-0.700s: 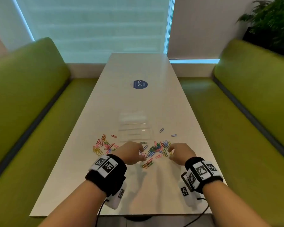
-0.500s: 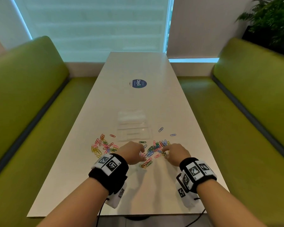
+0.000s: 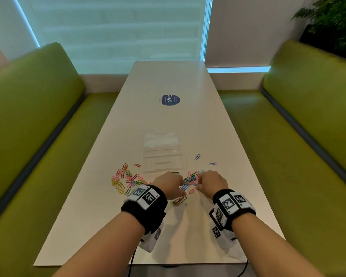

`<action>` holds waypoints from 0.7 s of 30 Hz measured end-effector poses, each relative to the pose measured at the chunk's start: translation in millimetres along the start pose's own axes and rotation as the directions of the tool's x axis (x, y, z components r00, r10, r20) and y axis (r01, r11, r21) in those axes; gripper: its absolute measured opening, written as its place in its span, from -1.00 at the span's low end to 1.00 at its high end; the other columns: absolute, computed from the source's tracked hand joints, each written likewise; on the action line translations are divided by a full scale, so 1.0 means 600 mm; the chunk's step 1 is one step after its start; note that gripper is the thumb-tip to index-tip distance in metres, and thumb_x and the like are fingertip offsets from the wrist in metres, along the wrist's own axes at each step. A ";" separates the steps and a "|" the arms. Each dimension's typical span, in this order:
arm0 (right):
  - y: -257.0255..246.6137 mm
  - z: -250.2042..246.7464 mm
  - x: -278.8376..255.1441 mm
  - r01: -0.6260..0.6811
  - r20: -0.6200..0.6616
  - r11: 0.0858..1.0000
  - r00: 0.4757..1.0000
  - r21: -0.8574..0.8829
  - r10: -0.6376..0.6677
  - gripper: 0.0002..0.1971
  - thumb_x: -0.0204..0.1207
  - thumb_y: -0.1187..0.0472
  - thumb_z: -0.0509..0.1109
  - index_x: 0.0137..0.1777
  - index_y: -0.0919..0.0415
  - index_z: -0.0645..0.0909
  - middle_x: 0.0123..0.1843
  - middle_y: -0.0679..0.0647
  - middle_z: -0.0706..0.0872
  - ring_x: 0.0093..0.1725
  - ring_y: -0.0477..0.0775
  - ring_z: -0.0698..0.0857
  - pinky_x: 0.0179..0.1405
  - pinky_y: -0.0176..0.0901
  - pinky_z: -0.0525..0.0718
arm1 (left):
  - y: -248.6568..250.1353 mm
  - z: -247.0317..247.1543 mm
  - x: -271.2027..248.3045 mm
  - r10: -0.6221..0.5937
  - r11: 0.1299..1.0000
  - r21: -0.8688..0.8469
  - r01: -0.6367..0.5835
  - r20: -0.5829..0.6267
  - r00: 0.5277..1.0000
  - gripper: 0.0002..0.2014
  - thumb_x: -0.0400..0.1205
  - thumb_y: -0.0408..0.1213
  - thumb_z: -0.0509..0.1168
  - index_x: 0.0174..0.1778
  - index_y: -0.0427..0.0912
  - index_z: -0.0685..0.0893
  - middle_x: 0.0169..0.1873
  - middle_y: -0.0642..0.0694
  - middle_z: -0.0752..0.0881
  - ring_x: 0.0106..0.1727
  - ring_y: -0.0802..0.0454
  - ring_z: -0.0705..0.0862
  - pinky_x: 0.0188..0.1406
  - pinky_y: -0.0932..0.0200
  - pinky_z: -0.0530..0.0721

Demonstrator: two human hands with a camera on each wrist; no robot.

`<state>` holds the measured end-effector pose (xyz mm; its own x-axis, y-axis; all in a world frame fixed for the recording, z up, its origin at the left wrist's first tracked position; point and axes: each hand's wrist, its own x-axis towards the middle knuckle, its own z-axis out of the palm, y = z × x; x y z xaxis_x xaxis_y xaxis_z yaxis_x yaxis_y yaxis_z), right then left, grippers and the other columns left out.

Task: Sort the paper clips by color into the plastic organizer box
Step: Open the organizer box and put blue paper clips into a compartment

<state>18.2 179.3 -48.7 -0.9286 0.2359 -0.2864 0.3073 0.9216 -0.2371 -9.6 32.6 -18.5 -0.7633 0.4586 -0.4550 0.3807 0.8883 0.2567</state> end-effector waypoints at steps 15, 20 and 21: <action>0.016 0.000 0.003 0.073 0.081 0.997 0.994 -0.034 -0.070 -0.75 0.60 0.20 0.18 0.14 0.22 0.64 0.17 0.16 0.69 0.16 0.19 0.66 0.03 -0.07 0.57 | 0.001 0.012 0.025 0.030 0.999 -0.012 -0.030 -0.036 0.999 -0.61 0.65 -0.10 0.26 0.39 -0.12 0.56 0.30 -0.13 0.63 0.30 -0.08 0.60 0.27 0.06 0.60; 0.024 -0.005 0.001 0.088 0.057 0.994 0.994 0.060 -0.092 -0.79 0.63 0.20 0.20 0.09 0.19 0.65 0.16 0.12 0.70 0.17 0.14 0.65 0.07 -0.08 0.55 | 0.008 0.013 0.036 0.090 0.995 -0.028 -0.094 -0.119 0.989 -0.66 0.66 -0.13 0.25 0.36 -0.08 0.59 0.27 -0.11 0.64 0.29 -0.08 0.60 0.28 0.03 0.59; 0.025 -0.007 0.001 0.094 0.057 0.992 0.994 0.080 -0.098 -0.79 0.63 0.19 0.21 0.10 0.19 0.65 0.17 0.11 0.70 0.18 0.13 0.64 0.08 -0.08 0.55 | 0.010 0.013 0.037 0.105 0.993 -0.033 -0.111 -0.135 0.985 -0.67 0.66 -0.15 0.25 0.35 -0.07 0.60 0.26 -0.11 0.65 0.29 -0.08 0.60 0.29 0.02 0.59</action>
<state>21.5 194.7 -48.7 -0.9410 0.1260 -0.3142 0.2346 0.9119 -0.3367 -20.3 48.4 -34.0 -0.7826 0.5422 -0.3059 0.4452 0.8308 0.3339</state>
